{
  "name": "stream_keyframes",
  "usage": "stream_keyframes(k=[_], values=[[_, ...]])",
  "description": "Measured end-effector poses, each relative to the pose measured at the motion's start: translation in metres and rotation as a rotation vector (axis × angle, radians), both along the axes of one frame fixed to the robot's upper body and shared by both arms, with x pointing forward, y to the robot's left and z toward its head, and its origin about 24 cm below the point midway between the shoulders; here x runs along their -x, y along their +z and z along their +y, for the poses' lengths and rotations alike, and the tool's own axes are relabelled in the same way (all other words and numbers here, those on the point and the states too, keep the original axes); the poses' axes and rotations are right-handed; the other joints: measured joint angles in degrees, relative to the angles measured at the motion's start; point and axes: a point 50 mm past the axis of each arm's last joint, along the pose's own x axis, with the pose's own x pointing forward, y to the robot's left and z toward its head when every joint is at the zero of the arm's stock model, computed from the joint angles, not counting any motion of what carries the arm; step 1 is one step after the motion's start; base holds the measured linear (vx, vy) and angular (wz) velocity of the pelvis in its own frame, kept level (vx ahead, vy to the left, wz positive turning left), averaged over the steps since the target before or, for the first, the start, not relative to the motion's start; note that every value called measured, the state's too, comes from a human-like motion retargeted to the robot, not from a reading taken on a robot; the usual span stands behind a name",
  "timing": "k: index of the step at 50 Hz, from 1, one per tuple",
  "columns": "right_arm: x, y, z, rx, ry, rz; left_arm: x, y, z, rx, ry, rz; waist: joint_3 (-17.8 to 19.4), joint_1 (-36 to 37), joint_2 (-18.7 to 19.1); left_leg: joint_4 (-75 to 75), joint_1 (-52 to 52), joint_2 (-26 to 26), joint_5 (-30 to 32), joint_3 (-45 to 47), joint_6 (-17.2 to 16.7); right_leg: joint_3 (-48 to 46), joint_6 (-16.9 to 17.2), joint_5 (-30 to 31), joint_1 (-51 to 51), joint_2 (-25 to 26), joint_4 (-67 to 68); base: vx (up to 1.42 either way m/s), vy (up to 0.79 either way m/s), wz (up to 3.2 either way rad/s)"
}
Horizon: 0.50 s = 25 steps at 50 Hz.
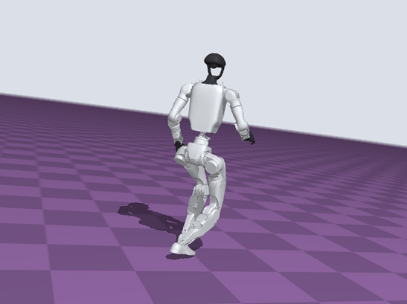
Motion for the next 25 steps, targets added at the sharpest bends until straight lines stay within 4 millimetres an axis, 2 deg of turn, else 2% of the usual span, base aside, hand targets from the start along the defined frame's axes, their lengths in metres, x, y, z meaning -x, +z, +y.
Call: stream_keyframes(k=[3,5,7,8,10,13,16,20,22,25], values=[[0.013,-0.028,0.002,0.011,0.004,0.124,-0.020,0.007,-0.001,-0.049,-0.023,-0.049,1.50,-2.87,-4.65,1.84,4.71,-6.54,0.69,3.16,3.08,1.21,3.36,2.82,4.36,-7.81,10.27,0.04,0.05,0.52],[0.028,-0.053,0.006,0.006,0.007,0.241,-0.041,0.015,-0.006,-0.073,-0.036,-0.105,2.55,-4.82,-7.11,2.09,8.35,-10.03,-0.49,4.69,5.24,2.14,5.51,11.04,3.80,-12.68,19.40,-0.02,0.07,0.30],[0.043,-0.076,0.009,0.000,0.006,0.355,-0.069,0.028,-0.012,-0.085,-0.047,-0.183,3.13,-6.99,-8.74,0.55,11.96,-12.37,-1.70,5.40,6.76,3.50,5.54,17.54,-0.66,-16.75,27.81,-0.05,0.07,0.11],[0.051,-0.086,0.009,-0.003,0.002,0.409,-0.084,0.035,-0.015,-0.087,-0.053,-0.225,3.11,-8.25,-9.24,-0.65,13.75,-13.26,-2.18,5.39,7.11,4.13,4.93,18.66,-3.61,-18.50,31.15,-0.04,0.06,0.11],[0.067,-0.103,0.006,-0.008,-0.012,0.503,-0.110,0.051,-0.021,-0.088,-0.059,-0.305,2.74,-10.78,-9.59,-3.85,17.79,-14.41,-3.00,4.91,7.16,5.10,3.34,17.59,-10.18,-21.18,35.50,-0.02,0.03,0.05],[0.087,-0.119,-0.007,-0.022,-0.058,0.599,-0.142,0.076,-0.027,-0.080,-0.055,-0.411,1.84,-14.10,-8.92,-9.99,24.35,-14.80,-3.50,3.78,6.04,5.46,1.62,12.55,-20.29,-22.89,34.29,0.00,0.00,0.00],[0.104,-0.128,-0.021,-0.034,-0.123,0.661,-0.164,0.098,-0.030,-0.071,-0.057,-0.504,1.19,-15.87,-7.43,-14.54,30.06,-13.36,-3.68,2.93,4.54,4.36,1.06,8.07,-27.90,-21.29,25.82,0.02,-0.03,-0.28],[0.121,-0.135,-0.038,-0.037,-0.202,0.719,-0.176,0.114,-0.032,-0.074,-0.083,-0.576,0.69,-15.47,-4.95,-15.77,35.32,-9.50,-4.39,2.52,2.84,3.28,2.05,4.38,-32.78,-13.93,10.28,0.02,-0.06,-0.55],[0.127,-0.137,-0.043,-0.037,-0.227,0.735,-0.175,0.113,-0.033,-0.076,-0.102,-0.573,0.85,-14.30,-3.65,-12.77,36.95,-7.13,-5.26,2.24,2.08,2.78,1.57,3.69,-32.39,-10.09,6.73,0.00,-0.07,-0.66],[0.133,-0.139,-0.044,-0.043,-0.253,0.747,-0.162,0.094,-0.033,-0.064,-0.117,-0.501,2.13,-12.15,-1.21,-3.81,39.48,-2.61,-5.74,1.29,0.52,0.83,-1.26,3.44,-28.99,-5.03,8.38,0.00,-0.06,-0.73]])
